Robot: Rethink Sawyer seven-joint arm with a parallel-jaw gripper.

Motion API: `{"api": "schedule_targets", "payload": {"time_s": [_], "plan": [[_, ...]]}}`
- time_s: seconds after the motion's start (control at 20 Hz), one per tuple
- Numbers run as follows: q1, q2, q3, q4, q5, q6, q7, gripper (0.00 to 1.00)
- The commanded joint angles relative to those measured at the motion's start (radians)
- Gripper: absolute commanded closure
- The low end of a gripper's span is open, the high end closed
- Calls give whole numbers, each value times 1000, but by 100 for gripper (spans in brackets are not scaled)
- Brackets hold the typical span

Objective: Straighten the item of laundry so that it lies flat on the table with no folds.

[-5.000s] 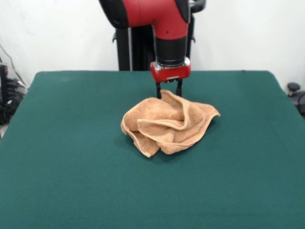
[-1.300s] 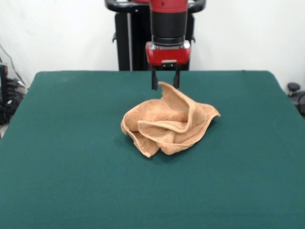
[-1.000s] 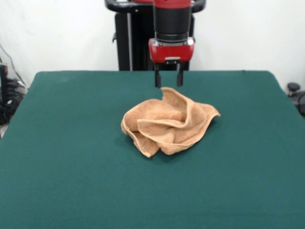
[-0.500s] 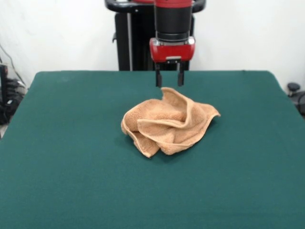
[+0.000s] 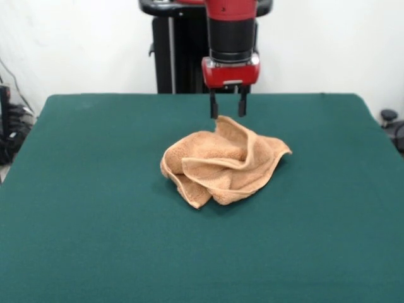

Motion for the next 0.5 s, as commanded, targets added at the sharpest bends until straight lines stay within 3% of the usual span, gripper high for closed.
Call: {"api": "schedule_targets", "payload": {"time_s": [0.05, 0.5], "plan": [[22, 79, 113, -78, -97, -59, -34, 0], [-87, 124, 293, -114, -167, 73, -163, 0]]}}
